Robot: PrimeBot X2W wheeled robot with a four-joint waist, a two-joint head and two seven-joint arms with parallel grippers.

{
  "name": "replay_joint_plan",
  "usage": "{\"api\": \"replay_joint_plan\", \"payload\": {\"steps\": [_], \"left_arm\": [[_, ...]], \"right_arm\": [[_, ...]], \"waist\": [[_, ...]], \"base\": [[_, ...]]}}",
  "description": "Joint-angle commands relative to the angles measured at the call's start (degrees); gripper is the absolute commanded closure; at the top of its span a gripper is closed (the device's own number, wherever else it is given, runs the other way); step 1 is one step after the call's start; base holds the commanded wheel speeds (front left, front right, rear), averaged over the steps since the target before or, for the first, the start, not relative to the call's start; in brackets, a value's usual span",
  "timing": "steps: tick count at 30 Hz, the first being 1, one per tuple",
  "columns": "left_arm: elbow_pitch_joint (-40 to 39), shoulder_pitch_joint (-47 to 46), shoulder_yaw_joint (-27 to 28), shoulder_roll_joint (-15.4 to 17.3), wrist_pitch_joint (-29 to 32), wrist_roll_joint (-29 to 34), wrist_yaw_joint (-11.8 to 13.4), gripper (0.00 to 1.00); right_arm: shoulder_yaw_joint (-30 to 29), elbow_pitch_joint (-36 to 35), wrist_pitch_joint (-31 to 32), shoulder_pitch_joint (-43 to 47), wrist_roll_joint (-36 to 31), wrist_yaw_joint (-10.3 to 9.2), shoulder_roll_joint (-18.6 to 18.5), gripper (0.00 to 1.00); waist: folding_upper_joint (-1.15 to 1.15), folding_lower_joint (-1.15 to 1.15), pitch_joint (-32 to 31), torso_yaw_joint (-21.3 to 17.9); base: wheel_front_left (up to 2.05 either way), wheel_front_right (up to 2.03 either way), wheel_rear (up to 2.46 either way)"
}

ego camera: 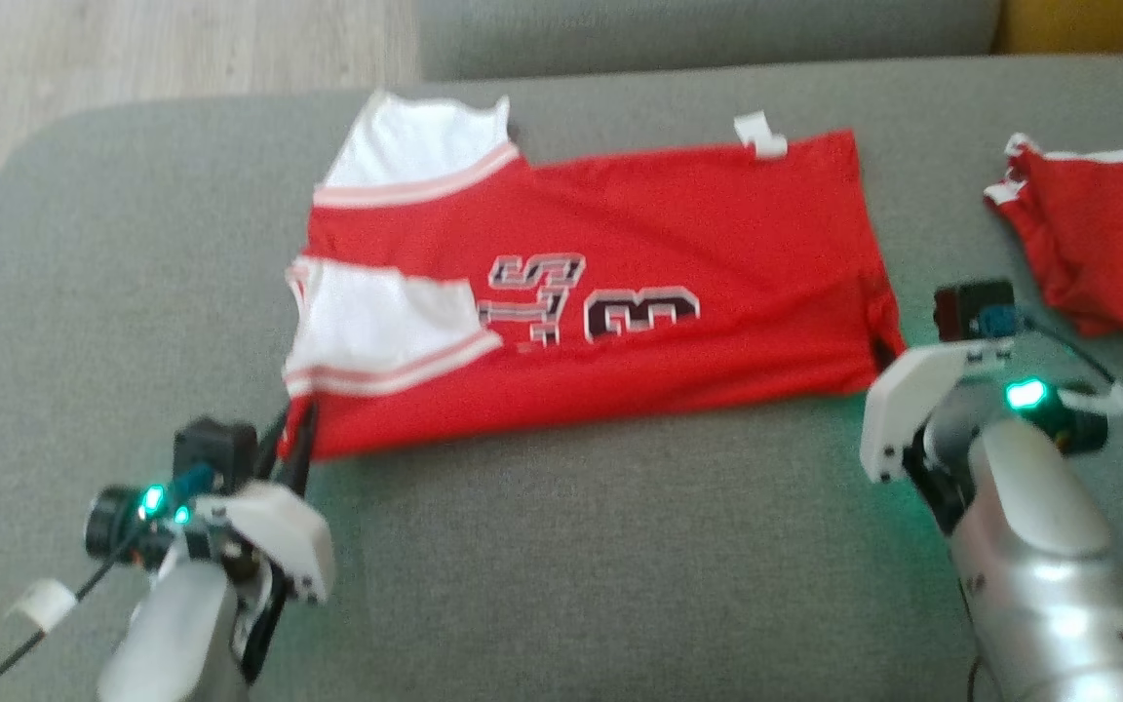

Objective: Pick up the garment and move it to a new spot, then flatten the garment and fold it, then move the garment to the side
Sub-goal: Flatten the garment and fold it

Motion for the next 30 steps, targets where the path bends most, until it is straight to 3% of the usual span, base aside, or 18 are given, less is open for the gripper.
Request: {"api": "replay_joint_plan", "payload": {"steps": [1,9,14,15,16,17,18,19,26,29,30], "left_arm": [[-2.32,-0.72,1.63,2.49,0.57,-0.48,-0.11,1.00],[-12.48,7.37,1.11,4.94,9.14,-2.88,-0.16,1.00],[-16.14,9.74,0.69,5.40,11.77,-3.37,0.47,1.00],[-16.57,9.96,0.70,5.39,11.83,-3.40,0.72,1.00],[-16.98,10.07,0.78,5.37,11.63,-3.31,1.17,1.00],[-17.37,10.12,0.95,5.24,11.27,-3.25,1.71,0.76],[-17.76,10.06,1.13,5.08,10.64,-3.15,2.28,0.33],[-18.09,9.94,1.36,4.89,9.84,-3.01,2.90,0.00],[-21.00,8.81,4.86,2.14,-0.33,-3.84,7.26,0.00],[-22.74,8.40,6.51,0.65,-7.77,-5.06,7.20,0.00],[-22.74,8.40,6.51,0.65,-7.77,-5.06,7.20,0.00]], "right_arm": [[1.20,-2.60,0.72,0.03,0.58,-0.05,0.39,1.00],[0.28,-17.95,10.14,12.47,5.63,-0.05,0.39,1.00],[-0.09,-26.49,11.17,17.78,9.76,-0.05,0.39,1.00],[-0.40,-27.90,10.44,18.34,10.15,-0.05,0.39,0.79],[-0.62,-29.06,9.52,18.81,10.64,-0.05,0.39,0.04],[-0.89,-29.90,8.57,19.14,11.68,-0.05,0.39,0.00],[-1.03,-30.62,7.50,19.41,12.39,-0.05,0.39,0.00],[-1.12,-31.28,6.27,19.65,12.72,-0.05,0.39,0.00],[0.06,-34.41,-7.47,20.65,16.62,-0.05,0.39,0.00],[1.42,-34.91,-14.40,21.01,17.61,-0.05,0.39,0.00],[1.42,-34.91,-14.40,21.01,17.61,-0.05,0.39,0.00]], "waist": [[0.00,0.01,-1.57,-0.32],[0.00,0.01,-4.09,-0.91],[0.00,0.01,-3.29,-1.48],[0.00,0.01,-3.10,-1.60],[0.00,0.01,-2.94,-1.73],[0.00,0.01,-2.74,-1.86],[0.00,0.01,-2.56,-1.95],[0.00,0.01,-2.42,-2.04],[0.00,0.01,-1.91,-2.79],[0.00,0.01,-1.65,-3.36],[0.00,0.01,-1.65,-3.36]], "base": [[0.00,0.00,0.00],[0.00,0.00,0.00],[0.00,0.00,0.00],[0.00,0.00,0.00],[0.00,0.00,0.00],[0.00,0.00,0.00],[0.00,0.00,0.00],[0.00,0.00,0.00],[0.00,0.00,0.00],[0.00,0.00,0.00],[0.00,0.00,0.00]]}}
